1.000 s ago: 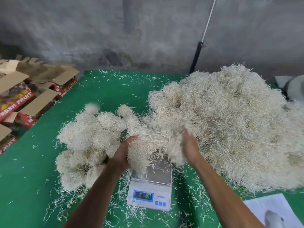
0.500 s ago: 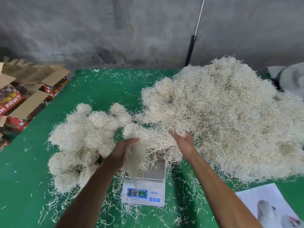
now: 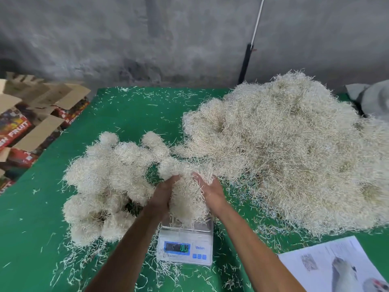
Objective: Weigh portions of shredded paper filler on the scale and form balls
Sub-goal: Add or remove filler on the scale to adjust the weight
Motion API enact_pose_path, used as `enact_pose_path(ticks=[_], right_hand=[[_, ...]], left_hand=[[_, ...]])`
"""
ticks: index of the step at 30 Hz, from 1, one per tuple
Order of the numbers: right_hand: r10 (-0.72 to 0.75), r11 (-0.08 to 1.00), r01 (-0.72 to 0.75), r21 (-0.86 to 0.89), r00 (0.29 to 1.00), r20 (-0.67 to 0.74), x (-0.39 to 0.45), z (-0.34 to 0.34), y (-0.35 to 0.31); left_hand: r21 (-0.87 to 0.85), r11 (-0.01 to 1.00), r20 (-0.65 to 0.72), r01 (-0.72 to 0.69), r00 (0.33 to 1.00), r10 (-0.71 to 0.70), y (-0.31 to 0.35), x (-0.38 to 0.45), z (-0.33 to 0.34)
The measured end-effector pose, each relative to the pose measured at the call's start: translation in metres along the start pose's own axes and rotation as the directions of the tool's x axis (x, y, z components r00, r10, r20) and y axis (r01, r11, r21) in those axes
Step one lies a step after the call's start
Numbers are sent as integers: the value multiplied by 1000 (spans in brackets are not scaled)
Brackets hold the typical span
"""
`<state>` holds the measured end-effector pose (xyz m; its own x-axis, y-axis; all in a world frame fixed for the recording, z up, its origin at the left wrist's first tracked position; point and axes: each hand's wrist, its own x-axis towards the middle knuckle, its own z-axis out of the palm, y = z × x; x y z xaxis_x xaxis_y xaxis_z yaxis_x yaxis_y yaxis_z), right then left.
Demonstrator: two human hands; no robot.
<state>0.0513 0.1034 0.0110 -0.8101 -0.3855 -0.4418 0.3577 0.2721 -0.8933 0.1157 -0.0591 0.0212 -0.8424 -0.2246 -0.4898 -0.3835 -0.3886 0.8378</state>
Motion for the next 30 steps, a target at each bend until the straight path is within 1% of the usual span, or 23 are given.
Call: enact_pose_path(ticks=[2, 4, 6, 7, 8, 9, 11, 12, 15, 17, 18, 19, 20, 21, 22, 23, 24, 26, 27, 28, 29, 30], right_hand=[[-15, 997, 21, 71, 997, -78, 8, -12, -1], [-8, 996, 20, 85, 990, -142, 16, -43, -2], [28, 998, -16, 64, 979, -200, 17, -70, -6], [21, 997, -4, 82, 976, -215, 18, -75, -9], [33, 994, -7, 113, 973, -228, 21, -77, -13], [48, 989, -6, 150, 959, -278, 27, -76, -15], [54, 989, -3, 151, 941, -333, 34, -73, -19], [70, 989, -20, 148, 939, -337, 35, -75, -18], [-18, 988, 74, 136, 929, -370, 27, -72, -18], [-67, 978, 138, 154, 917, -394, 20, -52, -11], [-83, 978, 149, 149, 921, -381, 18, -36, -5], [-85, 981, 137, 135, 938, -336, 12, -17, -2], [-96, 986, 130, 104, 954, -285, 10, -7, 3], [-90, 989, 118, 93, 962, -259, 8, -5, 5], [-58, 993, 83, 84, 963, -263, 8, -12, 7], [-42, 994, 68, 86, 962, -269, 8, -25, 5], [-36, 995, 62, 77, 952, -305, 9, -40, 4], [-45, 993, 85, 84, 918, -393, 13, -58, -1], [-42, 986, 108, 128, 898, -438, 13, -52, -3], [-50, 983, 125, 134, 886, -461, 18, -39, -4], [-78, 982, 147, 121, 892, -445, 22, -28, -2], [-81, 984, 139, 108, 904, -420, 23, -20, 1]], left_hand=[[23, 999, -74, -25, 997, 27, 6, -1, -9], [22, 999, -150, -38, 988, 41, 11, -2, -32], [35, 999, -145, -39, 989, 43, 14, -6, -48], [30, 999, -125, -35, 991, 39, 15, -9, -49], [16, 999, -111, -32, 993, 33, 17, -11, -47], [-1, 1000, -101, -32, 994, 31, 17, -12, -44], [-36, 998, -94, -47, 995, 43, 19, -12, -40], [-57, 997, -87, -60, 995, 54, 20, -14, -40], [-81, 992, -61, -94, 994, 89, 22, -21, -47], [-44, 995, -36, -94, 995, 92, 19, -24, -38], [7, 994, -23, -109, 994, 109, 17, -25, -29], [41, 993, -10, -111, 994, 111, 15, -23, -19], [57, 996, -20, -66, 998, 67, 15, -23, -12], [35, 999, -63, 5, 998, -2, 19, -24, -10], [-2, 999, -122, 44, 992, -44, 22, -24, -19], [-22, 998, -173, 54, 983, -57, 27, -24, -32], [-28, 999, -194, 47, 980, -51, 29, -24, -45], [-57, 998, -189, 21, 982, -32, 25, -22, -52], [-75, 996, -184, 40, 982, -53, 17, -22, -44], [-57, 997, -173, 59, 983, -68, 11, -20, -29], [-47, 996, -147, 70, 986, -76, 6, -20, -15], [-53, 996, -117, 73, 990, -79, 2, -24, -9]])
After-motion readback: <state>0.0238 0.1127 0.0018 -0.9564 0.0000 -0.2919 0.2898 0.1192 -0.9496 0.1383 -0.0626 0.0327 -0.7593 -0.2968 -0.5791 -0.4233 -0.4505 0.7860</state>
